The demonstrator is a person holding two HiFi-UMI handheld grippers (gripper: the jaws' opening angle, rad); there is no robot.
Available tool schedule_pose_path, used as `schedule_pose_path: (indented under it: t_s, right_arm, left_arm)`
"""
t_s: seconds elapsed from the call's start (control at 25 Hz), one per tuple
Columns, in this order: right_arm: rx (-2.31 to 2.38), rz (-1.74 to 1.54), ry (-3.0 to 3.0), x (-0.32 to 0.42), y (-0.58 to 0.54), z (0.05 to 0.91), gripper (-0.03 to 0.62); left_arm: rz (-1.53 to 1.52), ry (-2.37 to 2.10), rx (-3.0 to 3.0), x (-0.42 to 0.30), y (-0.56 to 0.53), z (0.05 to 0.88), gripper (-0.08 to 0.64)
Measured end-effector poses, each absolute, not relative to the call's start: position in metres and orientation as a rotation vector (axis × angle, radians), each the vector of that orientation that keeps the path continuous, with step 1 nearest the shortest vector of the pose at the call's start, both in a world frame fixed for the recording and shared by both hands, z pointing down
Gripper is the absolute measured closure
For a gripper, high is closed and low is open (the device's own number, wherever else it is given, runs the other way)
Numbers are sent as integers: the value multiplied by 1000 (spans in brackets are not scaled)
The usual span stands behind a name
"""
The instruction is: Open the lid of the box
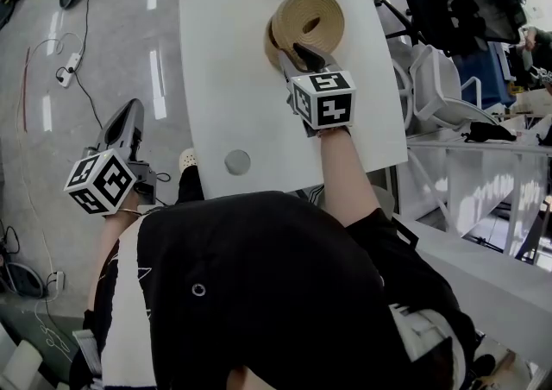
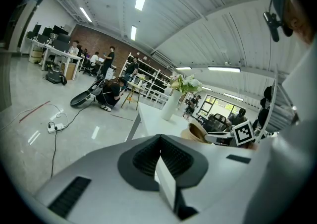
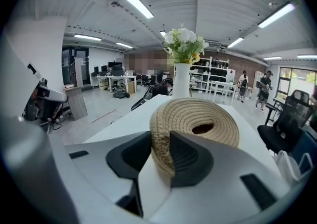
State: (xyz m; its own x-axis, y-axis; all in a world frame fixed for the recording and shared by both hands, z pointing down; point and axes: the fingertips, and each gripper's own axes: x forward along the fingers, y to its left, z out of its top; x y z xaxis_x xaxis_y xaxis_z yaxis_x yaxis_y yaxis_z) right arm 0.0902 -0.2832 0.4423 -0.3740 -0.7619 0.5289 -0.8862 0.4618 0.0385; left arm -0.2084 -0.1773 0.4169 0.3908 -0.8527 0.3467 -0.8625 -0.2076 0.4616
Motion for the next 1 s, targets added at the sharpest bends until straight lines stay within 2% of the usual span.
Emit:
schedule_pose_path:
  t_s: [1.0]
  right_arm:
    - [1450,383,-2350,92,-284,424,476]
  left_arm:
    - [11,-1471,2049,-210,-177,417,549]
